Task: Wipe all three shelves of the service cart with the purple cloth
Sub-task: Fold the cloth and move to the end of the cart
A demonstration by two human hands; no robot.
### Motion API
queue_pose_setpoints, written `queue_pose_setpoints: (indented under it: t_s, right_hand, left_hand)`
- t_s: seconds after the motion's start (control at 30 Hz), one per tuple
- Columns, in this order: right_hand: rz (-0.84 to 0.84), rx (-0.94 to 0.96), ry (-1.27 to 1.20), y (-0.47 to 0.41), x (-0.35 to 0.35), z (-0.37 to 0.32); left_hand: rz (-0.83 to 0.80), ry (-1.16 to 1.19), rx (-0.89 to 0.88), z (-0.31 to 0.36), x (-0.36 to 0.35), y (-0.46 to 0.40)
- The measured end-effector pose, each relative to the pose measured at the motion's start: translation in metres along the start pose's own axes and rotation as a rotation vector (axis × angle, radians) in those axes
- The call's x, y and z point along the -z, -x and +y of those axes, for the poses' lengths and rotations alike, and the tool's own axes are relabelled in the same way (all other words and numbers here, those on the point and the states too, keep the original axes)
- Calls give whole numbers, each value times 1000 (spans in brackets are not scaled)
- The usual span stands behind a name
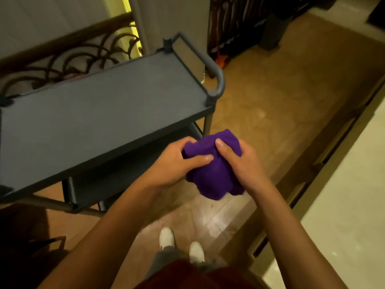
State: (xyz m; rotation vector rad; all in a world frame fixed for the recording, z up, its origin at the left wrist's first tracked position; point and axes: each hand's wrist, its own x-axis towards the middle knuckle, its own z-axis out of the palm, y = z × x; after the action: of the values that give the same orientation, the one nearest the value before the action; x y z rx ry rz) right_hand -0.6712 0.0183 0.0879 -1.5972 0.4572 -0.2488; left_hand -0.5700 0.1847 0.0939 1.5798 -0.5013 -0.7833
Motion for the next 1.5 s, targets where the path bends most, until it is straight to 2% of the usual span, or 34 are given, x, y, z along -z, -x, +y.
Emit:
queue_pose_setpoints:
  t_s: [0.17,0.33,0.47,0.53,0.67,0.83,0.97,1.1,1.2,1.4,1.5]
  right_hand:
    - [2,-91,-51,-33,11,-9]
    - [-43,-109,-190,-87,29,-16]
    - [-99,-217,-133,-123,45,-24]
    - [-66,-220,-126,-140,52,-24]
    - [149,-113,-298,-180,70,-27]
    - [138,-56,-316,-253,113,-30]
    - [40,-38,-287,-330,149,-31]
    - [-281,-139,-240,-401,185,-43]
    - [-416,-200,-172,-448,199,-61]
    - [-681,-266,-18,-531,167,-83]
    - [-715,-201,21,-554,150,-83]
  left_hand:
    - [25,80,4,12,-2,-41]
    - [53,83,-92,36,11,-108]
    - [91,144,-108,54,20,-160]
    - [70,195,-67,61,21,-184]
    - [21,292,33,70,20,-230]
    - [-57,248,32,79,11,-295]
    - [72,100,-59,90,-3,-360]
    - [294,91,-106,94,-22,-408]
    - [435,159,-115,101,-36,-434]
    - [740,280,-156,107,-17,-455]
    - [762,281,-148,105,-1,-459]
